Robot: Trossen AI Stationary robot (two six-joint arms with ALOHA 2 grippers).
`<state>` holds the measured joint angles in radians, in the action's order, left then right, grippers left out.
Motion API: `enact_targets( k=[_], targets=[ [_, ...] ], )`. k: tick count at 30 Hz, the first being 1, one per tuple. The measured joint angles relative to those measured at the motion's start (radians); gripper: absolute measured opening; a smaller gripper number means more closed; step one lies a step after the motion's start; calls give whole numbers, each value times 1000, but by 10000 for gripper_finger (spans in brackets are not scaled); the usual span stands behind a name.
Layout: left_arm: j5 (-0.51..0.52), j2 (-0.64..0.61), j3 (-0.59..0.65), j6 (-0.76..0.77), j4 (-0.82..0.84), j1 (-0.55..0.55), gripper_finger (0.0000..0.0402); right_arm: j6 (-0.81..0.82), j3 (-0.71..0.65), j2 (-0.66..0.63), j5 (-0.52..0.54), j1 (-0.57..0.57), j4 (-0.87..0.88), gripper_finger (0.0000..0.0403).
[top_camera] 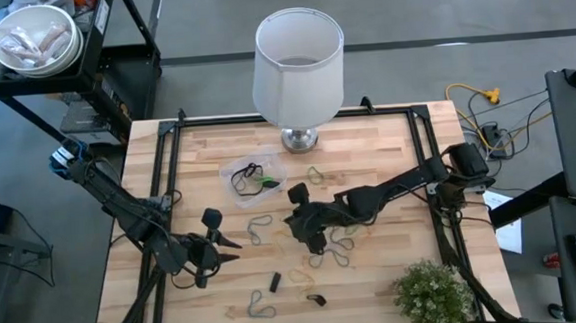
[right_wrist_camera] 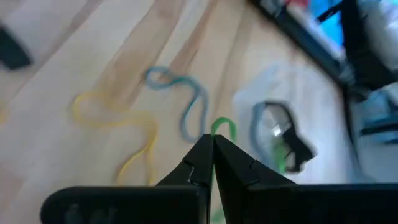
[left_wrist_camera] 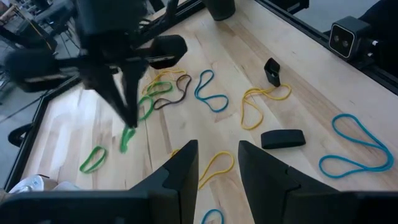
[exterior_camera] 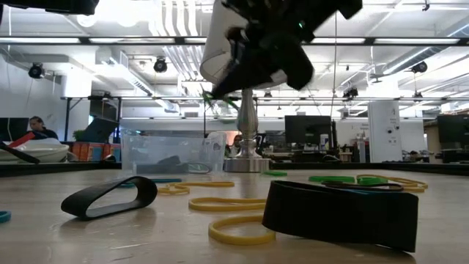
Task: Pick and place rubber bands into bin
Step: Put the green rubber band into the transparent bin
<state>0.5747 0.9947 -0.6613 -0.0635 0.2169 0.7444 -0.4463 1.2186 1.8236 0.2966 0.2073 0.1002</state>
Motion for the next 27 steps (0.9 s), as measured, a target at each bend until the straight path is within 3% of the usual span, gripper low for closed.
enact_targets(
  k=[8, 13, 20, 27],
  targets=[
    [0, 0, 0, 0, 0, 0, 99, -92, 50, 0, 18, -84, -107, 8],
    [0, 0, 0, 0, 0, 0, 99, -38, 93, 18, 13, -163, -114, 8],
    [0, 0, 1, 0, 1, 0, 99, 39, 149, 91, -114, -263, -135, 9],
    [0, 0, 7, 1, 3, 0, 99, 74, 225, 215, -116, -319, -133, 9]
  ],
)
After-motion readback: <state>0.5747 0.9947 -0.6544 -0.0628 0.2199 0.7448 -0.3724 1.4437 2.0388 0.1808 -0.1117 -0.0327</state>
